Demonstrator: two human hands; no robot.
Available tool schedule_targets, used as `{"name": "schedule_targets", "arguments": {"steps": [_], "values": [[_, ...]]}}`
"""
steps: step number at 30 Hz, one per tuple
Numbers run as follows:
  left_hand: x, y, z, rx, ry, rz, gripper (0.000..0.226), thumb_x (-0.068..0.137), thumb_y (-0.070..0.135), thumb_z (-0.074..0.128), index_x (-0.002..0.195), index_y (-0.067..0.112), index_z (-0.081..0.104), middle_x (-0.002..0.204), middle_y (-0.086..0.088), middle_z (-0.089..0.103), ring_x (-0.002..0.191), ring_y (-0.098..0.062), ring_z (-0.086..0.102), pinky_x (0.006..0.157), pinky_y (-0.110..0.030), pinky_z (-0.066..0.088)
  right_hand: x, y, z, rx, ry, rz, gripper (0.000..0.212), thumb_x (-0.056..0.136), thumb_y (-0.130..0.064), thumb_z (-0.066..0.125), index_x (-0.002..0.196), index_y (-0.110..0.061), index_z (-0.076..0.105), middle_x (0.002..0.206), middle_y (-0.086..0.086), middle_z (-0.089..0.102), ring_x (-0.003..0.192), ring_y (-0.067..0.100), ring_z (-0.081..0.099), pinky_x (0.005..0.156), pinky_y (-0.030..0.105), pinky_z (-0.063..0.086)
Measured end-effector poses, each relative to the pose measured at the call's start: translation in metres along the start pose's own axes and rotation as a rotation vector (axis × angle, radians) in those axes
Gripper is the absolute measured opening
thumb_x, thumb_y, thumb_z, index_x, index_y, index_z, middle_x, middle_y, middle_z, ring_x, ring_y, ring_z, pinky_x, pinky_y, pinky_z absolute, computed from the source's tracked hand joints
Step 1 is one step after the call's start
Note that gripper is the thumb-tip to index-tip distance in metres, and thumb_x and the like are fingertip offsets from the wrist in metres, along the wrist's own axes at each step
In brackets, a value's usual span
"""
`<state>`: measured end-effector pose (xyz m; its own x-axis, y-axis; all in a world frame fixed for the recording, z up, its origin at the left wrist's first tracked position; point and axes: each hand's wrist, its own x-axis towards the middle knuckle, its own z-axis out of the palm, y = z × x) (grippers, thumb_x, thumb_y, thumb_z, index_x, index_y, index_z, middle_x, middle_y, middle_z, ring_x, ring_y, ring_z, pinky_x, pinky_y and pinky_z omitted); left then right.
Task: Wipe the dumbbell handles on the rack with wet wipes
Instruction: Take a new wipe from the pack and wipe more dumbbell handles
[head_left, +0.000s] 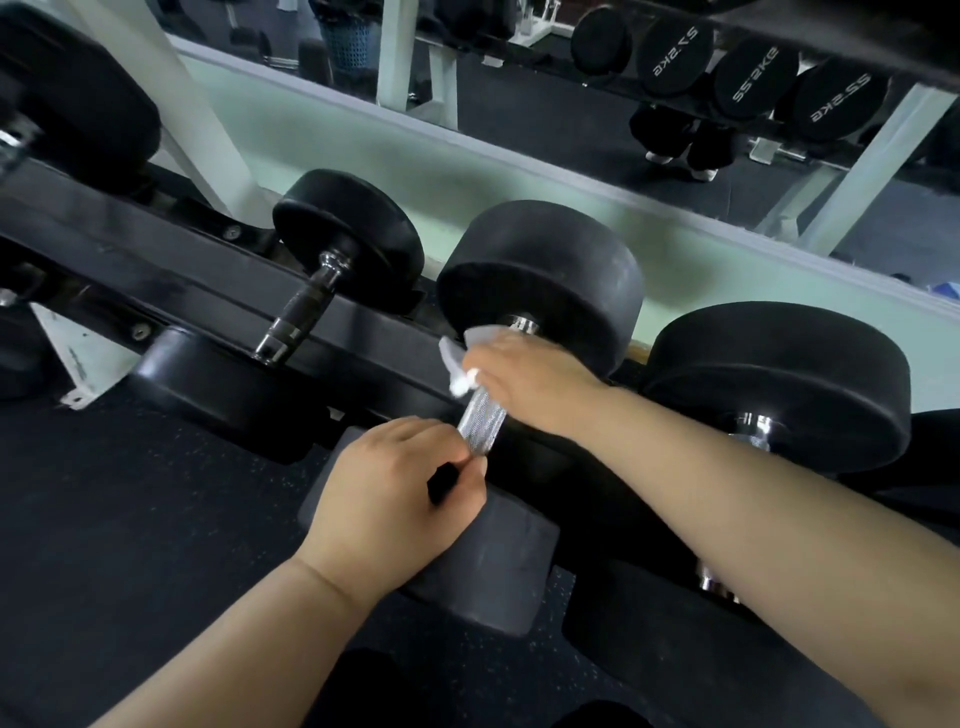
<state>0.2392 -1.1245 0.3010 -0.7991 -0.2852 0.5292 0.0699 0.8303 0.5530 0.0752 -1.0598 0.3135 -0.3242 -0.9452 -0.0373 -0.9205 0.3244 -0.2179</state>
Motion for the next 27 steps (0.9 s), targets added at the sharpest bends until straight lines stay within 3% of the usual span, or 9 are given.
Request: {"name": "schedule_targets", "arguments": {"steps": [3, 5, 8, 10, 13, 17, 19, 23, 27], "values": [[0.0, 0.0, -0.001, 0.008, 0.0, 0.003, 0.03, 0.075, 0.026, 0.049, 0.053, 0.006, 0.057, 0.054, 0.0, 0.058, 0.05, -0.018, 0.054, 0.052, -0.027, 0.039, -0.001, 0.006, 0.001, -0.114, 0.06, 0.041, 0.017, 0.092, -0.008, 0.041, 0.099, -0.007, 0.056, 0.105, 0.009, 0.055, 0.105, 0.023, 0.047, 0.081, 0.029, 0.031], [0.0, -0.001, -0.001, 0.005, -0.001, 0.011, 0.029, 0.075, 0.025, 0.049, 0.054, 0.007, 0.057, 0.053, 0.0, 0.058, 0.051, -0.013, 0.051, 0.054, -0.023, 0.04, -0.009, -0.011, 0.012, -0.026, -0.009, -0.101, 0.016, 0.091, -0.012, 0.041, 0.087, -0.013, 0.057, 0.091, 0.003, 0.053, 0.089, 0.022, 0.049, 0.071, 0.029, 0.03], [0.0, 0.0, -0.001, -0.002, 0.0, 0.032, 0.027, 0.075, 0.024, 0.049, 0.055, 0.008, 0.058, 0.054, 0.002, 0.057, 0.056, -0.011, 0.047, 0.056, -0.017, 0.039, -0.012, -0.025, 0.013, 0.102, -0.107, -0.185, 0.027, 0.09, -0.019, 0.042, 0.064, -0.024, 0.039, 0.072, -0.01, 0.038, 0.071, 0.011, 0.041, 0.065, 0.024, 0.025], [-0.001, -0.001, -0.001, -0.003, -0.008, 0.017, 0.03, 0.076, 0.025, 0.049, 0.054, 0.007, 0.058, 0.053, 0.0, 0.057, 0.051, -0.013, 0.051, 0.053, -0.024, 0.04, -0.006, -0.011, 0.005, 0.113, -0.092, -0.029, 0.02, 0.089, -0.019, 0.047, 0.069, -0.02, 0.047, 0.079, -0.007, 0.044, 0.08, 0.016, 0.048, 0.067, 0.03, 0.029], [-0.003, 0.0, -0.002, 0.017, -0.003, 0.019, 0.029, 0.076, 0.023, 0.049, 0.054, 0.005, 0.058, 0.054, -0.001, 0.058, 0.05, -0.018, 0.054, 0.053, -0.027, 0.039, 0.0, 0.004, 0.0, -0.127, 0.039, 0.067, 0.018, 0.093, -0.012, 0.041, 0.1, -0.009, 0.057, 0.105, 0.007, 0.056, 0.108, 0.023, 0.049, 0.085, 0.027, 0.029], [-0.002, 0.002, -0.002, 0.078, -0.039, 0.05, 0.025, 0.076, 0.016, 0.049, 0.056, 0.006, 0.06, 0.056, -0.001, 0.059, 0.056, -0.013, 0.05, 0.058, -0.024, 0.04, -0.005, -0.023, 0.021, 0.115, -0.146, -0.134, 0.019, 0.091, -0.012, 0.044, 0.102, -0.012, 0.06, 0.105, 0.006, 0.059, 0.101, 0.024, 0.054, 0.08, 0.029, 0.039], [-0.001, 0.003, -0.005, 0.096, -0.11, 0.06, 0.022, 0.074, 0.014, 0.046, 0.06, 0.006, 0.061, 0.058, -0.001, 0.06, 0.059, -0.013, 0.049, 0.06, -0.023, 0.039, -0.011, -0.027, 0.023, 0.299, -0.066, -0.129, 0.023, 0.089, -0.005, 0.046, 0.103, -0.001, 0.063, 0.107, 0.016, 0.063, 0.1, 0.029, 0.058, 0.085, 0.033, 0.043], [0.008, 0.009, -0.011, 0.089, -0.259, 0.014, 0.013, 0.072, 0.012, 0.038, 0.08, 0.012, 0.048, 0.071, -0.006, 0.063, 0.069, -0.014, 0.048, 0.064, -0.024, 0.038, -0.031, -0.016, -0.009, 0.594, 0.322, 0.299, 0.021, 0.083, 0.001, 0.053, 0.1, 0.007, 0.065, 0.115, 0.017, 0.055, 0.104, 0.018, 0.051, 0.085, 0.004, 0.031], [0.016, 0.042, -0.043, 0.0, -0.241, -0.311, 0.035, 0.078, 0.02, 0.043, 0.112, 0.018, 0.043, 0.118, -0.01, 0.056, 0.107, -0.011, 0.044, 0.09, -0.028, 0.042, -0.064, -0.049, -0.057, 0.849, 0.152, 0.528, 0.021, 0.086, 0.001, 0.054, 0.106, 0.004, 0.063, 0.096, 0.002, 0.051, 0.087, 0.009, 0.049, 0.069, -0.003, 0.032]]}}
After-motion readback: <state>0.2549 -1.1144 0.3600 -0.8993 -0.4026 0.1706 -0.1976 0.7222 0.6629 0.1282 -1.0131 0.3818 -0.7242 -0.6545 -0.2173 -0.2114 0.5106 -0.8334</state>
